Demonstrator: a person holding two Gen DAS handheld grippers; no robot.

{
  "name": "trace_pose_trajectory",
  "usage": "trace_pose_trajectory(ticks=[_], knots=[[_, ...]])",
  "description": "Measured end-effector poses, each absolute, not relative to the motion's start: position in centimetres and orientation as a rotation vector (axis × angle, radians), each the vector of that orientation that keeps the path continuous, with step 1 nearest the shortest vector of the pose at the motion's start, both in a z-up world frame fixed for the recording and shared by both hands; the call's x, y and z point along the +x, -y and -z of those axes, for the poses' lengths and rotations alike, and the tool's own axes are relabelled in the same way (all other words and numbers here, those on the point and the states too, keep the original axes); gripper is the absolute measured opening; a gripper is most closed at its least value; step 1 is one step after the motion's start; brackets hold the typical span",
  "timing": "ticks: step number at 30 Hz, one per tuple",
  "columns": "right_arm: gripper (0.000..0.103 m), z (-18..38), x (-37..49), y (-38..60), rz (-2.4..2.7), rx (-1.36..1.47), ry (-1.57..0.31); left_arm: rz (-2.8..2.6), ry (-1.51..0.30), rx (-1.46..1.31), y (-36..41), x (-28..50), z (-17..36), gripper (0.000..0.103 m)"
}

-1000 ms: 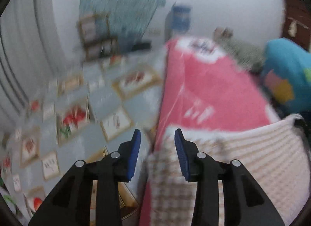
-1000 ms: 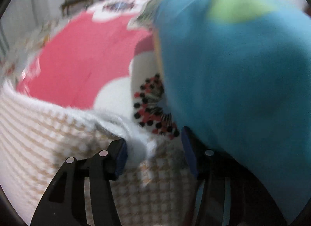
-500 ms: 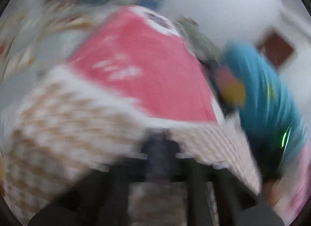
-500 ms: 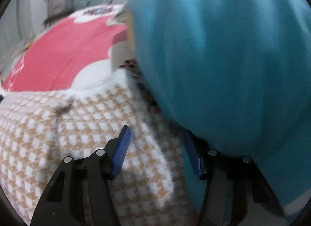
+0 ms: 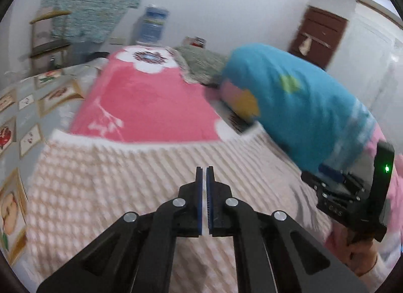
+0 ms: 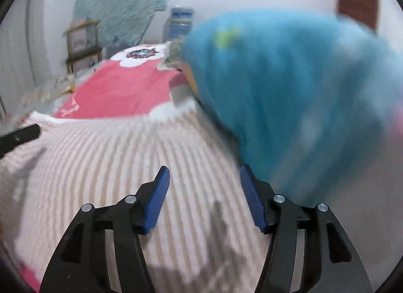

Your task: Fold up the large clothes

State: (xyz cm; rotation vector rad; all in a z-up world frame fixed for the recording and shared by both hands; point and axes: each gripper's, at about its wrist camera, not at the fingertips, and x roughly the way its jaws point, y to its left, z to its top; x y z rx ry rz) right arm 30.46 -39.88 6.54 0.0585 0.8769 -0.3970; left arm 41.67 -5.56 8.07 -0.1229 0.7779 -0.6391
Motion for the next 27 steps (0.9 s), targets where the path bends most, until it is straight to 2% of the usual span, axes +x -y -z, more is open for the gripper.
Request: trace_pose_trajectory(ticks=[1,2,3,4,6,9,14,19,23,27], knots=[[0.063,-5.7,28.4,40.4,0.415,0.093,-0.885,0.664,-0.786,-0.082,6.1,40.8,-7.7,0.004],[0.065,-4.7,27.7,40.5,0.426,0.093,-0.896,0.684,-0.797,-0.035,6.7,40.2,-6.9,0.011],[0.065,-3.0,26.9,40.8,0.434,0.071,-0.932,0.705,-0.808,0.021,7.2,39.7,-5.3,0.019],[0.065,-1.3,26.4,41.2,0.431,0.062,-0.958,0.708,-0.814,0.046,7.4,39.4,-3.6,0.021],[0.065,-0.7,25.0,42.7,0.406,0.169,-0.938,0.751,-0.814,-0.037,5.8,39.4,-1.2,0.02],[0.056,-1.8,24.7,43.7,0.421,0.283,-0.967,0.722,-0.856,-0.168,4.5,39.9,-1.6,0.02],[0.043,-2.3,22.0,43.8,0.45,0.268,-0.952,0.628,-0.798,0.073,5.6,35.8,-4.1,0.022],[0.037,-2.3,18.6,42.5,0.494,0.209,-0.947,0.641,-0.807,0.065,3.5,33.3,-4.0,0.025],[0.024,-4.2,17.3,41.0,0.562,0.167,-0.885,0.632,-0.804,0.072,2.4,32.5,-3.6,0.025],[0.027,-7.4,18.1,38.4,0.479,0.084,-0.727,0.656,-0.785,0.029,2.6,32.3,-4.1,0.025]])
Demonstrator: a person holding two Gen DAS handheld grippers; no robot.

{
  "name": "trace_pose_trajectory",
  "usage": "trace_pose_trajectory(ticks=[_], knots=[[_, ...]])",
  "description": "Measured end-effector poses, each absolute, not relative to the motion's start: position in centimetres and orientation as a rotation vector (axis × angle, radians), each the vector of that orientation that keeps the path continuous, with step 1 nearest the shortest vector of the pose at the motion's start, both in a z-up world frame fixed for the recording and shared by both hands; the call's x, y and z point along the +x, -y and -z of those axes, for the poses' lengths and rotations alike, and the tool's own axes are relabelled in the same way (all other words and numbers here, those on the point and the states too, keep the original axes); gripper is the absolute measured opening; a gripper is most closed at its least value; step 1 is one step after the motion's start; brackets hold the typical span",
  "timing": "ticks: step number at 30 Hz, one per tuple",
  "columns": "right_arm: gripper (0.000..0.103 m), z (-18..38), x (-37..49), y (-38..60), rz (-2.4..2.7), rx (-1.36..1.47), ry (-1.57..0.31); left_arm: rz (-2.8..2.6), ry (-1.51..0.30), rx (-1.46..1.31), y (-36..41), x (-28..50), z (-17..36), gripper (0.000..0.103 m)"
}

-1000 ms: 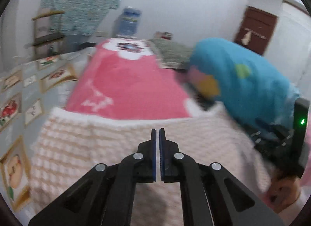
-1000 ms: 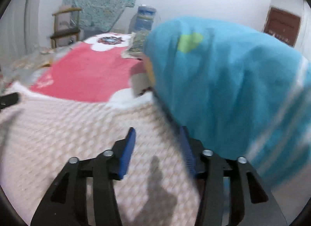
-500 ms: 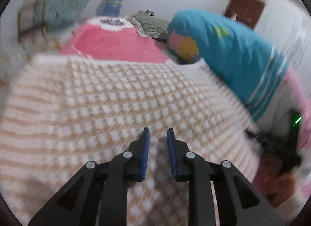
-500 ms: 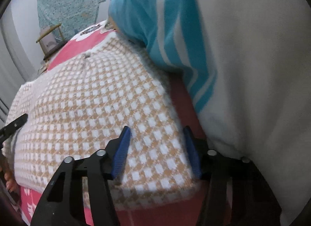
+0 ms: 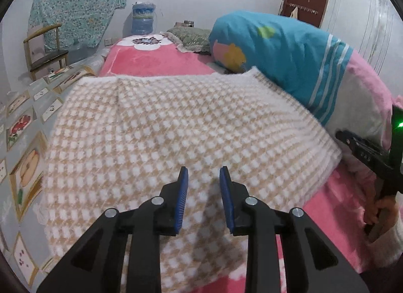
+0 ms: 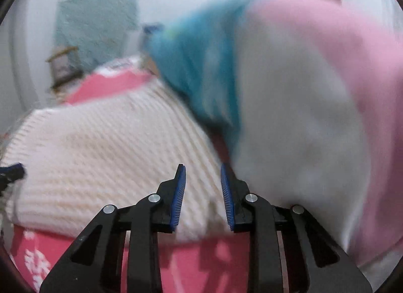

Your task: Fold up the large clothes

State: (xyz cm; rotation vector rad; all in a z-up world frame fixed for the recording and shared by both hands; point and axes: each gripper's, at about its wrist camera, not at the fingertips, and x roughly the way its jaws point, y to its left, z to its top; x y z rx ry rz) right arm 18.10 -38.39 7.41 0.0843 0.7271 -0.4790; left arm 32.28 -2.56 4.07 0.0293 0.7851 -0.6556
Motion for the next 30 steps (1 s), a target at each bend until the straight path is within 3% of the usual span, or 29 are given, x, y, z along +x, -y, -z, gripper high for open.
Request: trace_pose_trajectory(ticks=[8,13,14,15,16,20,25,28,29,30], knots=[[0.03,-8.8,26.9,32.0,-0.018,0.031,-0.623,0.758,-0.787,-0.345,5.2,36.1,-4.5,0.025],[0.04,-2.8,32.6,36.4,0.098,0.123,-0.861,0.834,-0.951,-0.564,5.9,42.9,-1.2,0.025],[0.04,-0.7,32.5,39.1,0.019,0.276,-0.856,0.852,-1.006,-0.624,5.5,44.1,0.3,0.004],[0.038,0.0,31.6,40.9,-0.04,0.384,-0.833,0.839,-1.048,-0.651,4.9,44.9,1.5,0.004],[0.023,-0.1,31.0,41.8,-0.039,0.404,-0.831,0.881,-1.057,-0.677,4.4,45.1,2.0,0.004],[0.009,-0.9,29.0,40.7,0.055,0.224,-0.834,0.773,-1.0,-0.461,2.8,42.7,0.7,0.005],[0.008,-2.1,28.3,38.3,0.281,-0.02,-0.85,0.447,-0.891,-0.141,2.6,38.3,-2.6,0.004],[0.012,-5.6,24.8,36.5,0.175,-0.012,-0.733,0.387,-0.73,0.083,6.3,33.9,-6.4,0.004],[0.011,-6.6,23.3,35.7,0.043,0.033,-0.704,0.479,-0.703,0.071,7.3,32.6,-7.2,0.009],[0.012,-7.1,22.3,34.7,-0.035,0.043,-0.709,0.528,-0.703,0.063,8.1,31.9,-7.6,0.02]])
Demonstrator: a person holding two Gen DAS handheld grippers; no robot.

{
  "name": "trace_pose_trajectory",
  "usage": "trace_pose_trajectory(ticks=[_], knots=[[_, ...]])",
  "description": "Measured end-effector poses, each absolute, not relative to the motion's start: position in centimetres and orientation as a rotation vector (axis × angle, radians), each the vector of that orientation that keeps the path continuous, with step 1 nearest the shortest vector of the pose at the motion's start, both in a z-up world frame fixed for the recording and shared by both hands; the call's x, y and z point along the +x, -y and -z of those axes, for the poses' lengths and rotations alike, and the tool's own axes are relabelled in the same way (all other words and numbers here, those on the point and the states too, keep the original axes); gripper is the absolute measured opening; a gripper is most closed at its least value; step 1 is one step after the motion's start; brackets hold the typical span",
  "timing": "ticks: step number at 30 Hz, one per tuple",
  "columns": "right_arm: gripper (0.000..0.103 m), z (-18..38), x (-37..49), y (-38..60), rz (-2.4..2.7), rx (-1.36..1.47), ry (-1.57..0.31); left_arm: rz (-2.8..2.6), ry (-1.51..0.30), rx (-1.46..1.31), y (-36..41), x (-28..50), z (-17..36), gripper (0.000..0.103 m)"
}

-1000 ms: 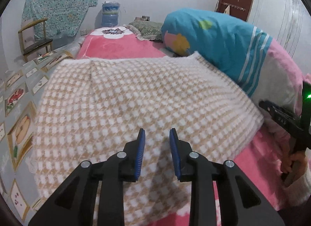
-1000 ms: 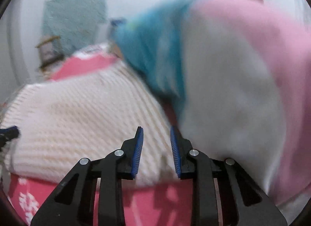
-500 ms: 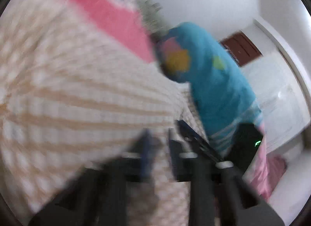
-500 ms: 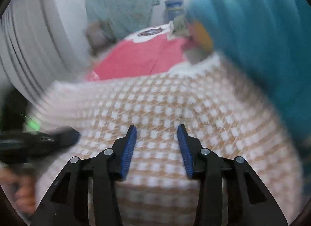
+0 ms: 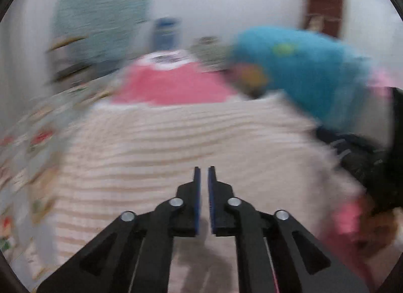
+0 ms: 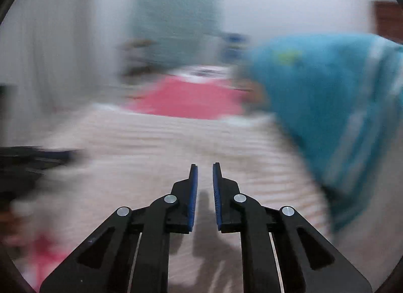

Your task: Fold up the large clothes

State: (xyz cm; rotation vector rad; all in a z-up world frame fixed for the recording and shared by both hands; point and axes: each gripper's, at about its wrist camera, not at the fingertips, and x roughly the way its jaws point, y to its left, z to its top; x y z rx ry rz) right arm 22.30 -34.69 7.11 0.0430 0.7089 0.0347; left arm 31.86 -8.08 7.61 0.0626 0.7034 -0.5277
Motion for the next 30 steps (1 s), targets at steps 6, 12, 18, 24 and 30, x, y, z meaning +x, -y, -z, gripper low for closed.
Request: trace_pose_trajectory(ticks=[6,12,18,24,30], knots=[[0.018,0.3,22.3,34.4,-0.114,0.076,-0.939,0.559,-0.925,0.211,12.5,32.8,0.2,0.064],[0.018,-4.4,21.0,35.4,-0.039,0.037,-0.883,0.589,-0.887,0.178,10.6,31.6,-3.5,0.063],[0.079,-4.7,13.5,37.3,0.027,-0.184,-0.937,0.594,-0.727,0.514,9.1,23.6,-4.6,0.084],[0.095,-0.5,11.6,32.9,0.101,-0.591,-0.858,0.491,-0.55,0.859,12.1,22.5,-0.4,0.093],[0.095,2.1,19.0,36.2,0.152,-0.48,-0.925,0.372,-0.469,0.94,15.7,29.3,1.2,0.09]])
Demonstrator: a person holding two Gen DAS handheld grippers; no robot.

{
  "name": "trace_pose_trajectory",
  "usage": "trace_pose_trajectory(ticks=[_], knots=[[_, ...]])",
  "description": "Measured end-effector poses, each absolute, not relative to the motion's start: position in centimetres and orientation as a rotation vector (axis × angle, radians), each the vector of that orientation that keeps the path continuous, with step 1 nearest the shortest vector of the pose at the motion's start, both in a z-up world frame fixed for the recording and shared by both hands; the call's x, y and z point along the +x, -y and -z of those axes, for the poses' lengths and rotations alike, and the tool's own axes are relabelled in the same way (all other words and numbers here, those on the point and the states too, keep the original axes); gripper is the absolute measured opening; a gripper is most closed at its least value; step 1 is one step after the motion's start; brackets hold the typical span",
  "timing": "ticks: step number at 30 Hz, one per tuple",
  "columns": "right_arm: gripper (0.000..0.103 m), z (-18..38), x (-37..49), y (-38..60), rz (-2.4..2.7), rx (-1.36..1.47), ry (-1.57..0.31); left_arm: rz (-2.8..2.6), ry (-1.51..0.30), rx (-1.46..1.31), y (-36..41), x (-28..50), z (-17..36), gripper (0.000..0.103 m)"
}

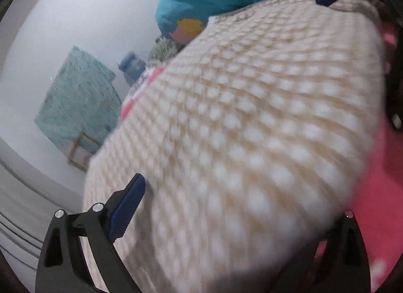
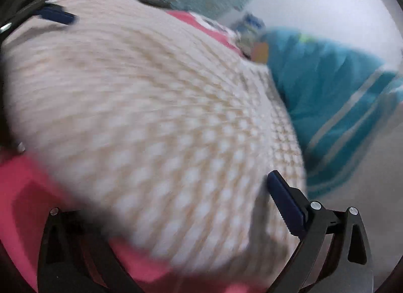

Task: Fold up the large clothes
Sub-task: 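Grip the folded coat's sides with both grippers and lift it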

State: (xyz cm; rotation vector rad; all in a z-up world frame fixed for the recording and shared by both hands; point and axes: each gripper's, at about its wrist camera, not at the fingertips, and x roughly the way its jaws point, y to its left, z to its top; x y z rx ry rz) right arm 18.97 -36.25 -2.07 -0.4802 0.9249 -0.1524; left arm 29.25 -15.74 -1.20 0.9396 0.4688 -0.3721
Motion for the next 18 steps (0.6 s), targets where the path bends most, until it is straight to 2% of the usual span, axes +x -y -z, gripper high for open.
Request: trace_pose_trajectory(ticks=[1,2,3,4,5,7,12,15,18], knots=[[0.093,2.2,19.9,36.7,0.186,-0.484,-0.922,0.364,-0.448,0.955,16.1,29.4,1.3,0.088],[0.063,2.2,20.4,36.7,0.22,-0.507,-0.916,0.359,-0.428,0.969,16.5,29.6,1.5,0.08],[0.047,2.2,20.2,36.4,0.262,-0.551,-0.903,0.353,-0.387,0.998,16.5,28.8,1.5,0.057],[0.031,1.6,19.5,36.0,0.304,-0.596,-0.867,0.308,-0.335,1.055,16.5,27.8,1.8,0.038],[0.027,0.8,18.3,36.0,0.319,-0.595,-0.834,0.29,-0.312,1.086,16.3,27.0,1.8,0.025],[0.026,-0.4,15.3,35.8,0.314,-0.592,-0.775,0.324,-0.343,1.043,15.0,26.6,0.9,0.022],[0.023,-4.6,6.6,33.1,0.307,-0.599,-0.655,0.486,-0.415,0.982,12.3,22.4,-3.7,0.021],[0.024,-5.6,1.1,31.8,0.252,-0.552,-0.733,0.568,-0.418,1.027,10.6,17.9,-4.6,0.023],[0.025,-3.9,-2.7,31.3,0.172,-0.431,-0.887,0.634,-0.51,0.999,9.5,15.2,-3.8,0.028]])
